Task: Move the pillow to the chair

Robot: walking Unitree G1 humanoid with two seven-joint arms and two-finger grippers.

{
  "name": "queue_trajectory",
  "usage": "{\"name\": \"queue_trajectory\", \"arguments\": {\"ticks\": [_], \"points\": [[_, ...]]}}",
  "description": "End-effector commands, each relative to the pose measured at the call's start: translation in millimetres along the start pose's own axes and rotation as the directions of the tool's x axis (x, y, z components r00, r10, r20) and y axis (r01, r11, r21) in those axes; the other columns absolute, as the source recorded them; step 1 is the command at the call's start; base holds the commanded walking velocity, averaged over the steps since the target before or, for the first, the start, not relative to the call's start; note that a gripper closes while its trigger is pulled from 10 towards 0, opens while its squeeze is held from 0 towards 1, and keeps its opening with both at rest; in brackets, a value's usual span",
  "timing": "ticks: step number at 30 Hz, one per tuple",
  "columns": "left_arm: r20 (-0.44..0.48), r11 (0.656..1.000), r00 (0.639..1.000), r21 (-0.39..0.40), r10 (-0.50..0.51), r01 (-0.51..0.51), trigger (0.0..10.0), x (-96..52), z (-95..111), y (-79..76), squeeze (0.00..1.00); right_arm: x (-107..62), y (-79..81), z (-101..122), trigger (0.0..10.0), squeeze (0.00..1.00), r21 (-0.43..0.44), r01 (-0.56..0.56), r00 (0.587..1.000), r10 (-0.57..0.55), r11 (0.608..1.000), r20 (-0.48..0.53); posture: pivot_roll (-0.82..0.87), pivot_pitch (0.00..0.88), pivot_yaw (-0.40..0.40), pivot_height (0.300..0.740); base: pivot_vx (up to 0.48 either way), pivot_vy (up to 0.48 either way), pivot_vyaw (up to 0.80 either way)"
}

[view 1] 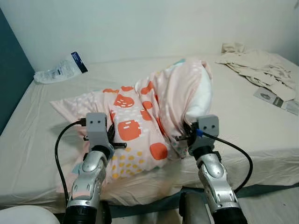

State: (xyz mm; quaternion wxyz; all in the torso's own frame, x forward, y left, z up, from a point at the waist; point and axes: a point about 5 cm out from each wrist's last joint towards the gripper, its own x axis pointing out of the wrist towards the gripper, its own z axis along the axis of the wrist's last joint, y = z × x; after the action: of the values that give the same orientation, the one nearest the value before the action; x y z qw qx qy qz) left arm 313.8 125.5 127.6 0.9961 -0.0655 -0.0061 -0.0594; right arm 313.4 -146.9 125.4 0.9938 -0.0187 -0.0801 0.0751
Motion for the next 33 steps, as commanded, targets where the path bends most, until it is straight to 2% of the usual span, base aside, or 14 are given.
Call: {"name": "queue_trajectory", "arguments": {"ticks": [1, 4, 16, 28, 33], "points": [[0.013, 0.999, 0.999, 0.01, -0.039, 0.038, 10.0, 0.4, 1, -10.6, 0.0, -4.8, 10.6, -11, 10.0, 0.0, 0.026, -0.063, 0.996, 0.065, 0.998, -0.06, 0.0, 0.075, 0.001, 0.558, 0.0, 0.0, 0.0], [0.012, 1.0, 1.0, -0.011, -0.023, 0.023, 10.0, -0.5, 3, -9.0, 0.0, -6.7, 9.1, -11, 10.0, 0.0, 0.023, -0.062, 0.996, 0.063, 0.998, -0.063, 0.0, 0.066, -0.006, 0.573, 0.0, 0.0, 0.0], [0.011, 0.999, 0.999, 0.033, -0.032, 0.031, 10.0, -3.3, -3, -9.0, 0.0, -5.4, 4.8, -8, 10.0, 0.0, 0.036, -0.066, 0.996, 0.069, 0.997, -0.061, 0.0, 0.056, -0.011, 0.638, 0.0, 0.0, 0.0], [0.001, 1.0, 1.0, 0.029, -0.007, 0.007, 10.0, -6.1, -5, -3.9, 0.0, -7.5, 5.2, -8, 10.0, 0.0, 0.04, -0.081, 0.994, 0.083, 0.996, -0.064, 0.0, 0.062, -0.014, 0.693, 0.0, 0.0, 0.0], [-0.023, 1.0, 1.0, -0.016, 0.006, -0.006, 10.0, -7.6, -9, -3.3, 0.0, -8.9, 6.2, -10, 10.0, 0.0, 0.043, -0.09, 0.993, 0.093, 0.995, -0.071, 0.0, 0.064, -0.015, 0.713, 0.0, 0.0, 0.0]]}}
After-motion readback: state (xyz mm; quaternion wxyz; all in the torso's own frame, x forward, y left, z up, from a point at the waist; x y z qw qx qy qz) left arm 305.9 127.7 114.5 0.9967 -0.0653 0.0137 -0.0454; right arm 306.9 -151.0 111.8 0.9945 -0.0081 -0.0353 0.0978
